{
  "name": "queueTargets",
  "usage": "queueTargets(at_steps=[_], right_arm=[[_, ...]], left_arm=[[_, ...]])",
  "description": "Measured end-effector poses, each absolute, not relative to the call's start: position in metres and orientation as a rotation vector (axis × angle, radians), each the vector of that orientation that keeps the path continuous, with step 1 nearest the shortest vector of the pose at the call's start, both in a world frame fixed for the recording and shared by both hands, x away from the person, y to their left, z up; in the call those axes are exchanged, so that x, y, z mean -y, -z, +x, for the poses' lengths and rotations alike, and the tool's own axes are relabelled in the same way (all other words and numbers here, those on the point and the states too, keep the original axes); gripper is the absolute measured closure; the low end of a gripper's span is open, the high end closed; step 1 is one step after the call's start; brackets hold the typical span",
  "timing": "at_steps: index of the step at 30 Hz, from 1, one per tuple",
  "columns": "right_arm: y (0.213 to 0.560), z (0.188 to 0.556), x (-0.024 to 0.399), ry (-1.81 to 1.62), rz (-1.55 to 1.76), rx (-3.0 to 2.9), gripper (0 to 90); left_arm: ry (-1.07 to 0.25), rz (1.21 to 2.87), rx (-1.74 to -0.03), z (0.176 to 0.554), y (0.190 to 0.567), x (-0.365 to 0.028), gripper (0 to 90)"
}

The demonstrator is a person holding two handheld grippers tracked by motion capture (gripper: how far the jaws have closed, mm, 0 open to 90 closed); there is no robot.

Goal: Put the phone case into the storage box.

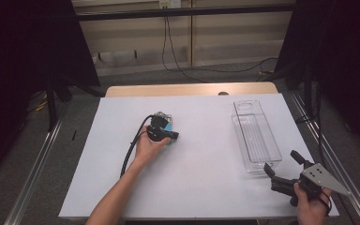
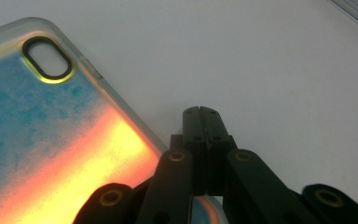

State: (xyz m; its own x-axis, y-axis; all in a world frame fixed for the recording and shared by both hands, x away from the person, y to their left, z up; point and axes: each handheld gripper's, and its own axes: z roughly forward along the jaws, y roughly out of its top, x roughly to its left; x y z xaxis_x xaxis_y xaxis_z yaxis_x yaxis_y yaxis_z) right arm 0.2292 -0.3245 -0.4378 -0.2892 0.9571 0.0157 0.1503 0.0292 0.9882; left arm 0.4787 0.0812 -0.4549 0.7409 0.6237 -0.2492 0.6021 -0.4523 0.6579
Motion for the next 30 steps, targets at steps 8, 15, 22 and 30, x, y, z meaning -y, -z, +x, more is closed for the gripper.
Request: queueTargets(at_steps=[8, 15, 22, 30], right_arm=[[0.438, 0.229, 0.324, -1.343, 1.165, -1.544, 0.0], [0.438, 0.229, 0.324, -1.343, 1.162, -1.544, 0.0], [0.438, 0.230, 0.324, -1.343, 1.162, -1.546, 0.0], [0.438, 0.230, 0.323, -1.341, 1.164, -1.547, 0.0]], left_arm=[[-0.045, 2.182, -0.900, 0.474, 0.455, -0.085, 90.0], [-0.040, 2.184, -0.903, 0.471, 0.454, -0.088, 90.0], [-0.037, 2.195, -0.897, 0.469, 0.453, -0.091, 90.0], [-0.024, 2.212, -0.893, 0.468, 0.452, -0.095, 90.0]])
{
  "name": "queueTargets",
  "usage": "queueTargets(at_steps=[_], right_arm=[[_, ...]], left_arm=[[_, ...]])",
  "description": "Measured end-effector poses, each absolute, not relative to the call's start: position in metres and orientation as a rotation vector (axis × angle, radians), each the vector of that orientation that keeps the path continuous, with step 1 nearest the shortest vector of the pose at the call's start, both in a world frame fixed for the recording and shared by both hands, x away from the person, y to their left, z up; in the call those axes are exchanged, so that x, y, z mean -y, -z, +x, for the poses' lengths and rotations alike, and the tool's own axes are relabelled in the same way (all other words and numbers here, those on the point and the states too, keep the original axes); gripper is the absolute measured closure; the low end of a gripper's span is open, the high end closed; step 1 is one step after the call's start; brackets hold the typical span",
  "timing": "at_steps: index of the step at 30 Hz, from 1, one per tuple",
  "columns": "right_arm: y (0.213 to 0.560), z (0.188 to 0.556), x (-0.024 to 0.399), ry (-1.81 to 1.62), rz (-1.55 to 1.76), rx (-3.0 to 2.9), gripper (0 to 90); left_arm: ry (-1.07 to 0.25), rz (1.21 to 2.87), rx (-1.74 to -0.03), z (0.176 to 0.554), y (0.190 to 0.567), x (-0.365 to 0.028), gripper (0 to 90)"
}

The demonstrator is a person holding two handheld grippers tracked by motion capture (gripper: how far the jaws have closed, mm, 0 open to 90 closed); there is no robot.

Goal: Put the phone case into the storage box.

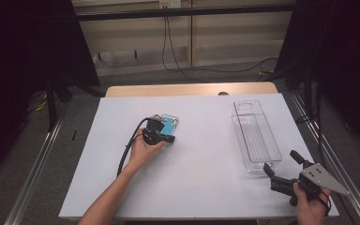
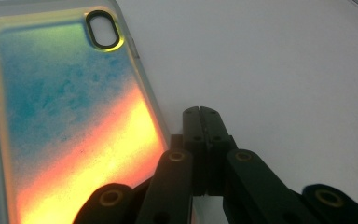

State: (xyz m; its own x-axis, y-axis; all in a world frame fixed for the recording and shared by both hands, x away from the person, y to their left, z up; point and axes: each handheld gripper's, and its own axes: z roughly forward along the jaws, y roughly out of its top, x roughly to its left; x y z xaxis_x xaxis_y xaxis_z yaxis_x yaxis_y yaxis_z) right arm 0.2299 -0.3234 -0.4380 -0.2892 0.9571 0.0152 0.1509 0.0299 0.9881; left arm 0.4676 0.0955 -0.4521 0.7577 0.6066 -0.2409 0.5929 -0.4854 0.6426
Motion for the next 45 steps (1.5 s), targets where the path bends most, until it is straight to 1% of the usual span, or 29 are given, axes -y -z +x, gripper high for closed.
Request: queueTargets(at_steps=[24, 36, 39, 40, 42, 44, 45], right_arm=[[0.438, 0.229, 0.324, -1.343, 1.159, -1.543, 0.0], [0.438, 0.230, 0.323, -1.342, 1.157, -1.549, 0.0], [0.437, 0.230, 0.323, -1.344, 1.155, -1.548, 0.0], [0.437, 0.230, 0.323, -1.344, 1.156, -1.547, 0.0], [0.437, 0.230, 0.323, -1.346, 1.154, -1.548, 0.0], [0.437, 0.229, 0.323, -1.346, 1.154, -1.549, 0.0], [0.437, 0.229, 0.323, -1.348, 1.155, -1.549, 0.0]], left_arm=[[-0.023, 2.231, -0.897, 0.453, 0.450, -0.114, 90.0], [-0.028, 2.233, -0.850, 0.447, 0.446, -0.117, 90.0], [-0.059, 2.204, -0.809, 0.444, 0.439, -0.118, 85.9], [-0.079, 2.198, -0.796, 0.443, 0.438, -0.119, 82.7], [-0.159, 2.176, -0.799, 0.439, 0.434, -0.120, 75.1], [-0.157, 2.147, -0.781, 0.438, 0.432, -0.122, 70.7], [-0.183, 2.143, -0.781, 0.437, 0.430, -0.123, 67.4]])
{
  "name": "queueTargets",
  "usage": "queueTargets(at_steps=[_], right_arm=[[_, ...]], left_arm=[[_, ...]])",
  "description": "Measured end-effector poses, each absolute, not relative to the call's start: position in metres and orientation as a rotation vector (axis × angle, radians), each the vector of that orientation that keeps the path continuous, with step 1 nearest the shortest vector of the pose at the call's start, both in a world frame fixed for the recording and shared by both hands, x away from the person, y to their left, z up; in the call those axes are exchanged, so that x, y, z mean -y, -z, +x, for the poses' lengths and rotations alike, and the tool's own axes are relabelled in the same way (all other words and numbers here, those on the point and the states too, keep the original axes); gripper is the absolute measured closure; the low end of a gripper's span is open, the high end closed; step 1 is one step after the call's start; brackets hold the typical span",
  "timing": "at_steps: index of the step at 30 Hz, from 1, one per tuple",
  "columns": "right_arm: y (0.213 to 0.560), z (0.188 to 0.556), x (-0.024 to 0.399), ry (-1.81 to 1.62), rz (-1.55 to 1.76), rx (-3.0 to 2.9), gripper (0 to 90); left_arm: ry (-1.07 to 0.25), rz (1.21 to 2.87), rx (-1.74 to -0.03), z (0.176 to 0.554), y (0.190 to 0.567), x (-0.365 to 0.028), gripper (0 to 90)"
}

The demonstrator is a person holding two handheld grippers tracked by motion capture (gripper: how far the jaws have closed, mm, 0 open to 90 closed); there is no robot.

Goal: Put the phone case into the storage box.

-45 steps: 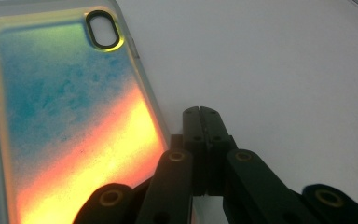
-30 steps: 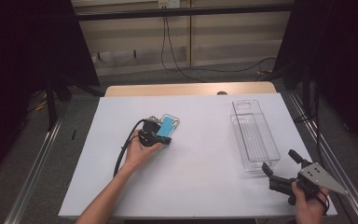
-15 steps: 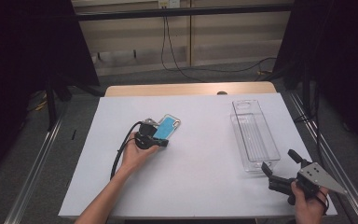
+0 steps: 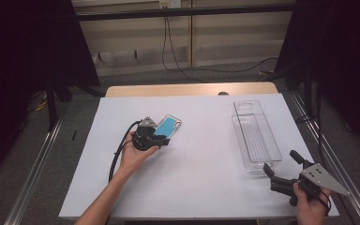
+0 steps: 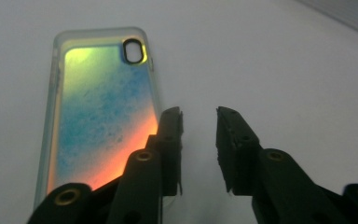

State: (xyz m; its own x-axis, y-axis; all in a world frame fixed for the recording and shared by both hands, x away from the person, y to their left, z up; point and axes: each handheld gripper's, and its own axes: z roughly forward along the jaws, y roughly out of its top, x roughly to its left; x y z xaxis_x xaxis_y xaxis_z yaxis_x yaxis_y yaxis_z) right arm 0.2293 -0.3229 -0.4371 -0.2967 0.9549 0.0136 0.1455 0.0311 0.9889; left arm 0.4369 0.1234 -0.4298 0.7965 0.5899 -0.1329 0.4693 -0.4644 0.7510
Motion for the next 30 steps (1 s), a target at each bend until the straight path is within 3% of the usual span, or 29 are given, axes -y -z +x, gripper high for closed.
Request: queueTargets(at_steps=[5, 7, 11, 15, 27, 30], right_arm=[[0.437, 0.230, 0.323, -1.348, 1.154, -1.548, 0.0], [0.437, 0.230, 0.323, -1.347, 1.154, -1.550, 0.0], [0.437, 0.230, 0.323, -1.349, 1.156, -1.547, 0.0], [0.437, 0.230, 0.323, -1.346, 1.154, -1.548, 0.0], [0.437, 0.230, 0.323, -1.342, 1.154, -1.546, 0.0], [0.437, 0.231, 0.323, -1.340, 1.153, -1.549, 0.0]], left_arm=[[-0.210, 2.108, -0.801, 0.438, 0.422, -0.129, 40.9], [-0.236, 2.103, -0.802, 0.438, 0.419, -0.132, 38.0], [-0.270, 2.084, -0.821, 0.441, 0.412, -0.139, 17.8], [-0.266, 2.070, -0.840, 0.443, 0.408, -0.144, 6.7], [-0.278, 2.104, -0.899, 0.457, 0.408, -0.154, 5.3], [-0.229, 2.129, -0.902, 0.468, 0.410, -0.156, 6.1]])
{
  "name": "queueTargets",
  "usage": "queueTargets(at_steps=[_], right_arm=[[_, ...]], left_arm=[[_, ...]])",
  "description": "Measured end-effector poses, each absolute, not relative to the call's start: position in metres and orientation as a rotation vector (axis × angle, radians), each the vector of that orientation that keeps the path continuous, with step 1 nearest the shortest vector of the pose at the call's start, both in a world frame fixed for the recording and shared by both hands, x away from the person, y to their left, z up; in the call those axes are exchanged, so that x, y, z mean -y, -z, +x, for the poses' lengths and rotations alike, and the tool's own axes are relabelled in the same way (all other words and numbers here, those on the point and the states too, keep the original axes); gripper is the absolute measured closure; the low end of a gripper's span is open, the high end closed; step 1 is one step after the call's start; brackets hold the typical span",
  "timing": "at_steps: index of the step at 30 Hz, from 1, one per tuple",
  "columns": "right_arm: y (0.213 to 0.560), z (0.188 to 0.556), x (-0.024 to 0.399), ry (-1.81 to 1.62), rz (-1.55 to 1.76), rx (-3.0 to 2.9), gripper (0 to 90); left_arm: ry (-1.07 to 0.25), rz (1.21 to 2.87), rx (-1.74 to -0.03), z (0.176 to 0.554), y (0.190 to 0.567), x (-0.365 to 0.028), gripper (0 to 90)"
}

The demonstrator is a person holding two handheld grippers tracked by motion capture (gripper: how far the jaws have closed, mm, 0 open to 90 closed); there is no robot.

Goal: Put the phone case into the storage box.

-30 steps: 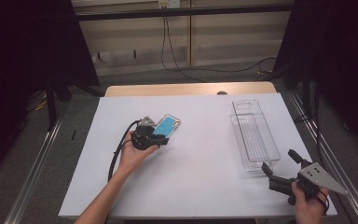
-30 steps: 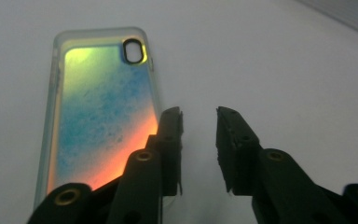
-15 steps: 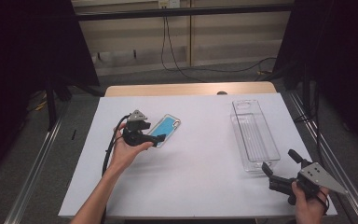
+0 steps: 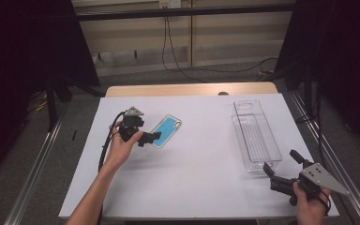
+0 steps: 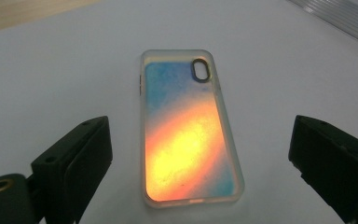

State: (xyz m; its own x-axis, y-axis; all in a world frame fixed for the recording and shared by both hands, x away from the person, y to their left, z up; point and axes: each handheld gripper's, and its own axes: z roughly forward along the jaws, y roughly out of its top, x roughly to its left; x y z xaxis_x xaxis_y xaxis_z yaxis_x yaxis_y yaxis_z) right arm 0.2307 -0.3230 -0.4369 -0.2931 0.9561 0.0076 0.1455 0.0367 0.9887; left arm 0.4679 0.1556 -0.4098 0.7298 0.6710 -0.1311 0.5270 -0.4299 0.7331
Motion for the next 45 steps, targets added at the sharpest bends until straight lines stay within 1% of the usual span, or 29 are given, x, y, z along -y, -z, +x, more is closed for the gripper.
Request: queueTargets(at_steps=[2, 7, 8, 11, 12, 14, 17, 19, 26, 27, 34, 38, 45], right_arm=[[0.437, 0.231, 0.323, -1.339, 1.152, -1.549, 0.0], [0.437, 0.231, 0.323, -1.343, 1.154, -1.547, 0.0], [0.437, 0.231, 0.323, -1.343, 1.154, -1.549, 0.0], [0.437, 0.231, 0.323, -1.343, 1.153, -1.550, 0.0], [0.437, 0.231, 0.323, -1.343, 1.154, -1.550, 0.0], [0.437, 0.231, 0.323, -1.343, 1.155, -1.546, 0.0], [0.437, 0.231, 0.323, -1.345, 1.154, -1.550, 0.0], [0.437, 0.231, 0.323, -1.344, 1.155, -1.546, 0.0], [0.437, 0.231, 0.323, -1.346, 1.156, -1.546, 0.0], [0.437, 0.231, 0.323, -1.346, 1.156, -1.546, 0.0], [0.437, 0.231, 0.323, -1.348, 1.158, -1.545, 0.0], [0.437, 0.231, 0.323, -1.348, 1.159, -1.545, 0.0], [0.437, 0.231, 0.324, -1.348, 1.157, -1.544, 0.0]], left_arm=[[-0.256, 2.167, -0.938, 0.474, 0.410, -0.153, 5.5], [-0.234, 2.223, -0.953, 0.485, 0.412, -0.146, 5.7], [-0.260, 2.232, -0.959, 0.487, 0.413, -0.144, 6.0], [-0.263, 2.261, -0.966, 0.492, 0.416, -0.138, 6.7], [-0.286, 2.265, -0.963, 0.493, 0.417, -0.137, 6.7], [-0.254, 2.279, -0.935, 0.497, 0.419, -0.135, 6.6], [-0.263, 2.314, -0.942, 0.500, 0.421, -0.129, 6.3], [-0.226, 2.327, -0.929, 0.502, 0.423, -0.125, 6.0], [-0.182, 2.361, -0.933, 0.506, 0.430, -0.114, 6.1], [-0.185, 2.383, -0.924, 0.507, 0.430, -0.114, 6.3], [-0.153, 2.385, -0.961, 0.511, 0.438, -0.109, 6.2], [-0.147, 2.413, -0.936, 0.511, 0.440, -0.107, 6.0], [-0.135, 2.426, -0.939, 0.510, 0.444, -0.104, 4.5]])
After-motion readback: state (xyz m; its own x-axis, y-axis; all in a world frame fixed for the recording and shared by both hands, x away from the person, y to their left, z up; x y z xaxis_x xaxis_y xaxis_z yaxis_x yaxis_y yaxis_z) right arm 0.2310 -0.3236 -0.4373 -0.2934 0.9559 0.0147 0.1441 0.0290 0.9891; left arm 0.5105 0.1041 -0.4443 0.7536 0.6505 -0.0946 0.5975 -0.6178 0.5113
